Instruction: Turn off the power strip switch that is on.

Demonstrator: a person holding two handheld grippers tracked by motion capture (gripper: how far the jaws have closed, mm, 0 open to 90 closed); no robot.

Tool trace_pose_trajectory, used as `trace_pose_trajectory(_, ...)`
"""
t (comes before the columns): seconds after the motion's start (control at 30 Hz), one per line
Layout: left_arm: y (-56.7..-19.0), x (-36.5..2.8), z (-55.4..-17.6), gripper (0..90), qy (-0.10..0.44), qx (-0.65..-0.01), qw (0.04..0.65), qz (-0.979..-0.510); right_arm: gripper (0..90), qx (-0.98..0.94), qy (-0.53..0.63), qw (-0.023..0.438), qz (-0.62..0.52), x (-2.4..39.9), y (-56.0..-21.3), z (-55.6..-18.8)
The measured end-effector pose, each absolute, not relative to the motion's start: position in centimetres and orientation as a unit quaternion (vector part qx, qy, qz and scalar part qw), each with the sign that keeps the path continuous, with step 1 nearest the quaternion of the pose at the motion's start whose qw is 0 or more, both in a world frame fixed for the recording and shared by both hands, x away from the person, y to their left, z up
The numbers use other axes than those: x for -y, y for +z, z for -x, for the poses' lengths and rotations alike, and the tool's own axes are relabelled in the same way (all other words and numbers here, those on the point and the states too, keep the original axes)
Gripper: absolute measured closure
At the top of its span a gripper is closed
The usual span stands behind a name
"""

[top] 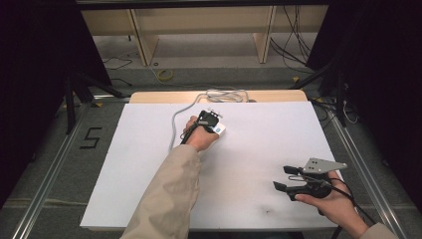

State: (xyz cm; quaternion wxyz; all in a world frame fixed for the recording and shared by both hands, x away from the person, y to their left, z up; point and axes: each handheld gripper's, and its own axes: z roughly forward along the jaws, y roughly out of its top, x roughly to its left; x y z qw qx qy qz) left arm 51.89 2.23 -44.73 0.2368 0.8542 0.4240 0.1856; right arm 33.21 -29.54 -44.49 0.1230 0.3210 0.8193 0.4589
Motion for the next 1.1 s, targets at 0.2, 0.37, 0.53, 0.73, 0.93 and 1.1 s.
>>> trace_pose_trajectory(0.2, -44.73, -2.27, -51.94, 90.0, 0.184, -0.426, 0.238, -0.853, 30.0, -0.819, 0.459, 0.123, -0.321, 29.55, -44.48, -33.23)
trace_pose_trajectory(0.37, -44.76, -2.23, -51.95, 90.0, 0.185, -0.426, 0.238, -0.853, 30.0, -0.819, 0.459, 0.122, -0.321, 29.53, -44.47, -33.20)
trace_pose_trajectory(0.53, -44.75, -2.23, -51.98, 90.0, 0.186, -0.425, 0.237, -0.853, 29.9, -0.819, 0.460, 0.124, -0.320, 29.58, -44.47, -33.23)
trace_pose_trajectory(0.73, -44.77, -2.15, -51.90, 90.0, 0.191, -0.422, 0.237, -0.854, 30.0, -0.818, 0.461, 0.123, -0.321, 29.56, -44.46, -33.20)
trace_pose_trajectory(0.93, -44.73, -2.22, -51.96, 90.0, 0.188, -0.423, 0.237, -0.854, 29.9, -0.818, 0.461, 0.124, -0.320, 29.60, -44.46, -33.25)
trace_pose_trajectory(1.1, -44.73, -2.21, -51.94, 90.0, 0.188, -0.423, 0.238, -0.854, 29.9, -0.818, 0.461, 0.124, -0.320, 29.59, -44.46, -33.25)
